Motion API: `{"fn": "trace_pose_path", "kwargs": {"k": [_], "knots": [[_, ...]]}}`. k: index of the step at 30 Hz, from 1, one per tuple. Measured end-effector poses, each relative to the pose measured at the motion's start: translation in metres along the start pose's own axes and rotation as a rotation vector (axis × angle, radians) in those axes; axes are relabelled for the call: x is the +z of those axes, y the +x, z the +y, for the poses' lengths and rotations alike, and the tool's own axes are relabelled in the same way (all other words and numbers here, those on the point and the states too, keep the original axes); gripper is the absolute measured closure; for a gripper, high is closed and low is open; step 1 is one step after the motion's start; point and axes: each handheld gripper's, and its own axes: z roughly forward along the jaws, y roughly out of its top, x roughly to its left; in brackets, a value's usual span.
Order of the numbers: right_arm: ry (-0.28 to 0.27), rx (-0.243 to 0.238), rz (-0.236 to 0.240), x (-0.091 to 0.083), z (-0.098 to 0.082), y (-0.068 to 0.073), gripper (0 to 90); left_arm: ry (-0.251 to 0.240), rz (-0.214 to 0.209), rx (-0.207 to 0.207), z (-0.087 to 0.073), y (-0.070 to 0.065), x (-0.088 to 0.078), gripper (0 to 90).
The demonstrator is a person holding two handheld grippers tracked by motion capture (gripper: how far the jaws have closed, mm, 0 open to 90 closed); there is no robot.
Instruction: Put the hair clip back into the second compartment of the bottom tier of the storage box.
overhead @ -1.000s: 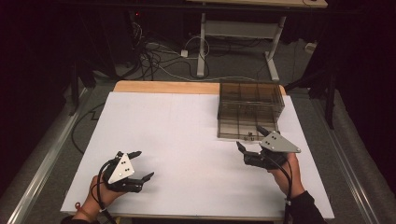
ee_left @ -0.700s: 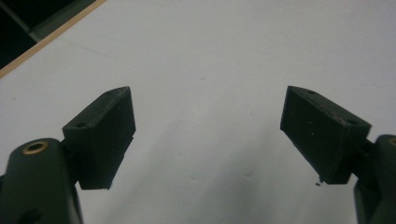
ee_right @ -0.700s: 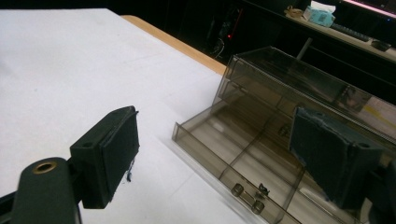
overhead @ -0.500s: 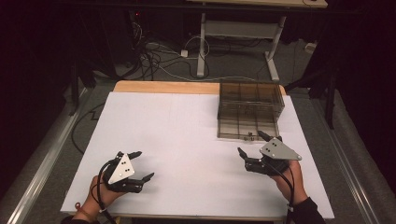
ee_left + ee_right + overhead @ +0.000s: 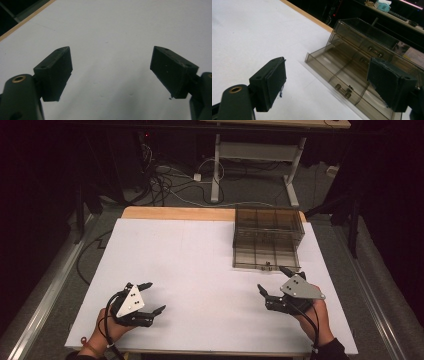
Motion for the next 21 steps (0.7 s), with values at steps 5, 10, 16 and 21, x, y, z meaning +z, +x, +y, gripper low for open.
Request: {"fn": "trace_pose_path", "kwargs": {"k": [5, 10, 16, 21], "knots": [[0.011, 0.002, 0.001, -0.004, -0.006, 0.001, 16.2, -0.003, -0.003, 0.002, 0.0, -0.001, 0.0, 17.1], [0.025, -0.002, -0.004, -0.008, -0.012, 0.001, 16.2, -0.005, -0.005, 0.004, 0.001, -0.001, 0.0, 17.1], [0.034, -0.002, -0.004, -0.012, -0.02, 0.0, 16.2, -0.007, -0.008, 0.006, 0.001, -0.001, 0.0, 17.1], [0.047, 0.0, -0.006, -0.015, -0.029, -0.002, 16.3, -0.008, -0.009, 0.002, 0.001, -0.001, 0.0, 17.0]]}}
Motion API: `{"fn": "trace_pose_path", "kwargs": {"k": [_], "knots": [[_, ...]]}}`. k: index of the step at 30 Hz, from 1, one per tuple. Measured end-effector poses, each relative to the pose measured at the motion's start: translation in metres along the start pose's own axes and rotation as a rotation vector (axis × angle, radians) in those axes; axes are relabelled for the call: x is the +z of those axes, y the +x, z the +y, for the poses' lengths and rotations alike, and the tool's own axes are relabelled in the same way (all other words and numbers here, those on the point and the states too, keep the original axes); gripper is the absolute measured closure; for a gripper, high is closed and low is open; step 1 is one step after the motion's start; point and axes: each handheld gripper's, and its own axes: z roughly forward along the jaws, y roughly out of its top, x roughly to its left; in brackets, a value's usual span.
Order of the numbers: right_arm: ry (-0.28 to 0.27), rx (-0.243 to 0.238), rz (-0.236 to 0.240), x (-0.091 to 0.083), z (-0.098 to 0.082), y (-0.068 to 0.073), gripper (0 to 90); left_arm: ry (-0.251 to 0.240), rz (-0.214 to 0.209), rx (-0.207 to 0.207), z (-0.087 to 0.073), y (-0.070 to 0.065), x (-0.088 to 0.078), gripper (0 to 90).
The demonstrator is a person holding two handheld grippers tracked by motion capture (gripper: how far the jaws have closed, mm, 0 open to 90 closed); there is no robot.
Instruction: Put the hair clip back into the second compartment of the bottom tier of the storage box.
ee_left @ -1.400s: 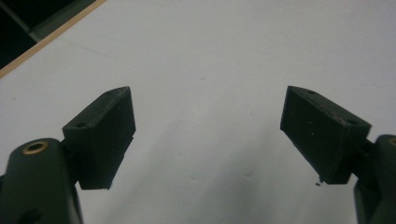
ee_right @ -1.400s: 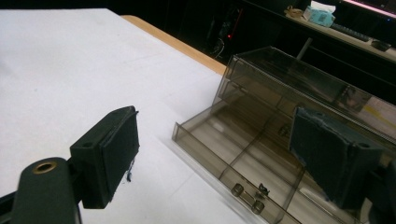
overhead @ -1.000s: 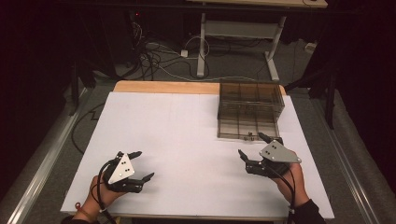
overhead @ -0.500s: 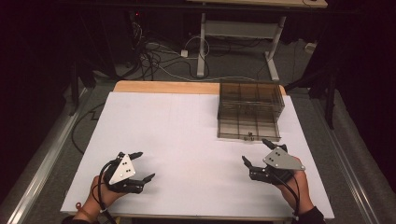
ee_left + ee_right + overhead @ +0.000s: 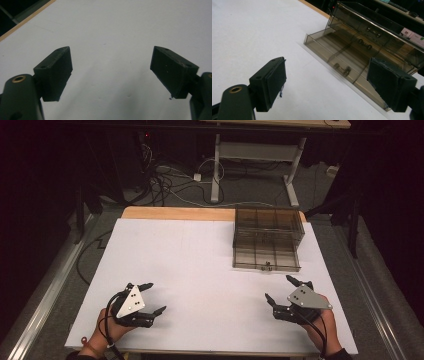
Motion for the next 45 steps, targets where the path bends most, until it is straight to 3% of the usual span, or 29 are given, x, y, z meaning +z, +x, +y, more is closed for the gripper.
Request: {"fn": "trace_pose_path", "kwargs": {"k": [8, 14, 18, 24, 45], "knots": [[0.002, 0.005, -0.019, -0.006, -0.019, -0.002, 16.2, -0.001, -0.004, 0.002, 0.0, 0.0, 0.001, 16.8], [0.01, 0.05, -0.023, -0.009, -0.037, -0.006, 16.2, 0.004, 0.0, 0.005, 0.0, 0.0, 0.0, 16.8], [0.014, 0.055, -0.029, -0.009, -0.045, -0.005, 16.2, 0.004, -0.003, 0.003, 0.0, -0.001, 0.001, 16.9], [0.004, 0.068, -0.047, -0.009, -0.044, -0.004, 16.2, 0.005, 0.0, 0.026, 0.0, -0.003, 0.0, 16.9], [-0.022, 0.042, -0.055, -0.01, -0.036, 0.004, 16.2, 0.006, -0.006, 0.014, -0.001, -0.003, -0.001, 17.0]]}}
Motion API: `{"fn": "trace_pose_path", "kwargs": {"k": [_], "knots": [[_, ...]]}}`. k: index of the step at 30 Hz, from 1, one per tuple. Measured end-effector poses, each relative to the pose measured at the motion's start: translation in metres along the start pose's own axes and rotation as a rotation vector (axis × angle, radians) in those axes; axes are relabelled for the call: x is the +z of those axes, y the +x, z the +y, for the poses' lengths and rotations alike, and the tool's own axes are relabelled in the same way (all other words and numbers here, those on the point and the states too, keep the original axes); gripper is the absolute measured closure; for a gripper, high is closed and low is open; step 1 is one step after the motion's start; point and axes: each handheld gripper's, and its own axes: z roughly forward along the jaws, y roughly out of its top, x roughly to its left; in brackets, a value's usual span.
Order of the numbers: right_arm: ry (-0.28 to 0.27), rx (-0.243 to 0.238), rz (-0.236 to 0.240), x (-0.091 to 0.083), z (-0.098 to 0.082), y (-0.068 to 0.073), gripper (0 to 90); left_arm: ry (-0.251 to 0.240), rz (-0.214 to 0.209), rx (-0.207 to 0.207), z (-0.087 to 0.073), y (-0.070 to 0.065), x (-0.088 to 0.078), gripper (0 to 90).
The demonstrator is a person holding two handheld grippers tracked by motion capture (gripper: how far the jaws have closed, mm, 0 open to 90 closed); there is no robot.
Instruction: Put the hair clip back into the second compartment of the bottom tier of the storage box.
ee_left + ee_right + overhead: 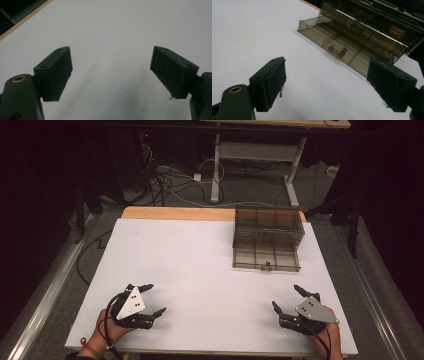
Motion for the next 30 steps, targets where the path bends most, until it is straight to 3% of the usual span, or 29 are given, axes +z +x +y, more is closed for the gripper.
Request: {"fn": "trace_pose_path", "kwargs": {"k": [15, 30], "knots": [[0.011, -0.029, -0.001, 0.0026, 0.0002, 0.0045, 16.2, 0.005, 0.017, 0.015, 0.0017, -0.001, -0.0001, 17.0], [0.011, -0.023, 0.009, 0.0042, -0.0001, 0.0046, 16.2, 0.006, 0.014, 0.007, 0.0009, 0.0023, 0.0009, 17.1]]}}
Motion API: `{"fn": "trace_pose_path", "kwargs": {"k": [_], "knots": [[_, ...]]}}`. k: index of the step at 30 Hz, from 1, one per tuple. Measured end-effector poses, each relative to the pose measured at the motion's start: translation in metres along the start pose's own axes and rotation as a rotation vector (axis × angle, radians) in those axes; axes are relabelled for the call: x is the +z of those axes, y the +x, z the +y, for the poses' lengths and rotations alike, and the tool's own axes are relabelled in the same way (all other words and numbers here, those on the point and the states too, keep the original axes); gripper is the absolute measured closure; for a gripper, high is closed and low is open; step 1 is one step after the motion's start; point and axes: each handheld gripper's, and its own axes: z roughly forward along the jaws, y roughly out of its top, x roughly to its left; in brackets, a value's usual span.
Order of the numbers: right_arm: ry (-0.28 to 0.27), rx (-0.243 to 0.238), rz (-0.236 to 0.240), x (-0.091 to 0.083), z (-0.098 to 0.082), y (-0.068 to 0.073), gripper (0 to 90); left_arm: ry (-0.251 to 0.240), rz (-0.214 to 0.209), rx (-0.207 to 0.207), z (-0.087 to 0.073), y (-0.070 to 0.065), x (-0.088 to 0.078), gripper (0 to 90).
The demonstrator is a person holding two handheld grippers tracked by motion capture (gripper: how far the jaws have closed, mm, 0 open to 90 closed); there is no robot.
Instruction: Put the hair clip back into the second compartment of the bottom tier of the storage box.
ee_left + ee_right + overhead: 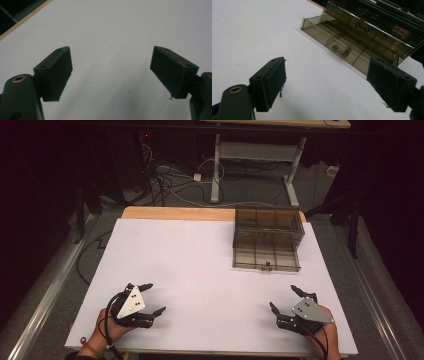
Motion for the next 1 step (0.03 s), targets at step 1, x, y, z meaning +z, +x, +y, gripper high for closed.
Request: {"fn": "trace_pose_path", "kwargs": {"k": [1], "knots": [[0.002, -0.001, 0.003, 0.0002, -0.0001, -0.0001, 16.2, 0.0, 0.001, -0.001, -0.0001, -0.0001, -0.0001, 17.1]]}}
